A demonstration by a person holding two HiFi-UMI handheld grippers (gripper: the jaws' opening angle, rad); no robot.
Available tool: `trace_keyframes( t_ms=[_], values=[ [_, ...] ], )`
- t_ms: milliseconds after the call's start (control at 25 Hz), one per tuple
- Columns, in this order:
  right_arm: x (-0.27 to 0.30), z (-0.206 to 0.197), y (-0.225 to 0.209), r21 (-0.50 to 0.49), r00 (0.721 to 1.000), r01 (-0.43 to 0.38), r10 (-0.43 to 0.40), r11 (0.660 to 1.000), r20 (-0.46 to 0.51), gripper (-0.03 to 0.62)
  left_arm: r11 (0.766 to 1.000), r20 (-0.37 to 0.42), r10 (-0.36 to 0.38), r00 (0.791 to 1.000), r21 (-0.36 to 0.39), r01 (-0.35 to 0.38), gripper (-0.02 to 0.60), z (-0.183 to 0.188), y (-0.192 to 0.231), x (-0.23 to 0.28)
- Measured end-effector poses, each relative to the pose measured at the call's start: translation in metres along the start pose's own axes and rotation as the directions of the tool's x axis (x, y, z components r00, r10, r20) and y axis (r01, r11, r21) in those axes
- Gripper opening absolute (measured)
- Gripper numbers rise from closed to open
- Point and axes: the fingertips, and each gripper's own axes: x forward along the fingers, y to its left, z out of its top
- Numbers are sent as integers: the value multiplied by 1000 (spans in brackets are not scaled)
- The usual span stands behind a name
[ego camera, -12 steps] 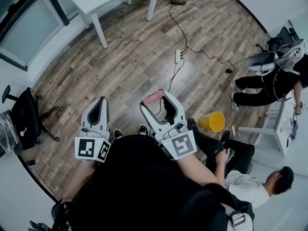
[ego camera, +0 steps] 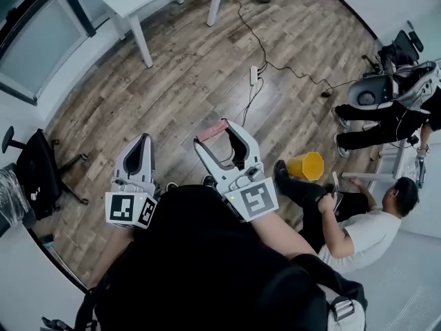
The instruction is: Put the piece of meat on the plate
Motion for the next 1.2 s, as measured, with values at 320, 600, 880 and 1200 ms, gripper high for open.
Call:
trace_keyframes(
  t_ms=[320, 600, 880, 1200],
  values=[
    [21, 5, 28, -15, 998, 30, -29, 999, 50, 281, 999, 25, -31, 999, -12, 31, 3, 3, 34, -13],
    [42, -14, 25, 32, 996, 82, -81, 996, -35, 281, 997, -9, -45, 999, -62, 44, 3, -3, 60, -7],
    [93, -29, -10, 49, 996, 63, -60, 997, -59, 281, 998, -60, -22, 998, -52, 19, 3, -13, 84, 39],
    [182, -25, -106, 36, 999, 18, -17, 999, -33, 281, 999, -95, 14, 995, -44, -18, 3, 1, 112, 155]
  ],
)
